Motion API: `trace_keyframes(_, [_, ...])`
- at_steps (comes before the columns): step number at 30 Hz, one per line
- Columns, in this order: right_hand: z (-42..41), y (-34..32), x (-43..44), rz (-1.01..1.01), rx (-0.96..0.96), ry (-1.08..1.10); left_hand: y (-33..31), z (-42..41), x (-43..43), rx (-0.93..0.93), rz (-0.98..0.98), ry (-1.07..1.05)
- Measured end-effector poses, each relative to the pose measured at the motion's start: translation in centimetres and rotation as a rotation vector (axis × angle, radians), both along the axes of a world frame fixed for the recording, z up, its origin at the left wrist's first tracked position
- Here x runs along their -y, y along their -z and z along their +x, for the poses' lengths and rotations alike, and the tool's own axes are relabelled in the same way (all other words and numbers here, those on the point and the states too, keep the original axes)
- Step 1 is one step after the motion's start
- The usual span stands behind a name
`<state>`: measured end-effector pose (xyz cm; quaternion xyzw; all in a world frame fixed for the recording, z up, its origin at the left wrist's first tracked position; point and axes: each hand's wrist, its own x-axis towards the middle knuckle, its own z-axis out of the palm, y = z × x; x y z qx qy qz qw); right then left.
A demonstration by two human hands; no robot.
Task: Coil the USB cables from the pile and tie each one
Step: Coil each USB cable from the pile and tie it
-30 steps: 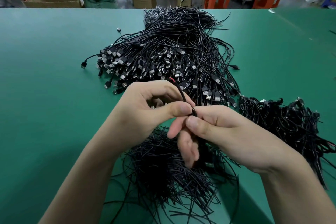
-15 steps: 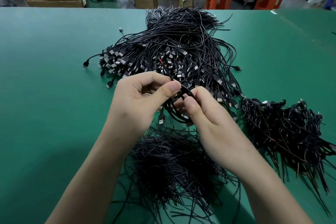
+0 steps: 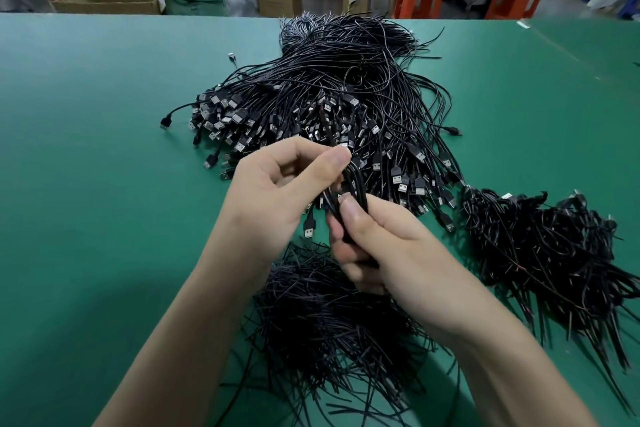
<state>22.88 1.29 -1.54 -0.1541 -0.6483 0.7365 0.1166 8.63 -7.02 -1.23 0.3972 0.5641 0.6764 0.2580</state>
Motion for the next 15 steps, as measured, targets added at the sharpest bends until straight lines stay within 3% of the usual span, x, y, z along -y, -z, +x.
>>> trace_keyframes(5, [0.5,-1.0,-0.2,-0.268,-0.104,-0.094,0.4,-0.4,0.3,-0.005,-0.031,0.304])
trace_keyframes(9, [0.7,-1.0,-0.3,-0.295,-0.092,-0.148,0.6,-0.1,0.2,0.025,0.014,0.292])
trace_keyframes(15, [1.0,-0.9,-1.0,-0.374,-0.103,-0.174,0.1,1.0,-0.1,-0.087,0.081,0.143])
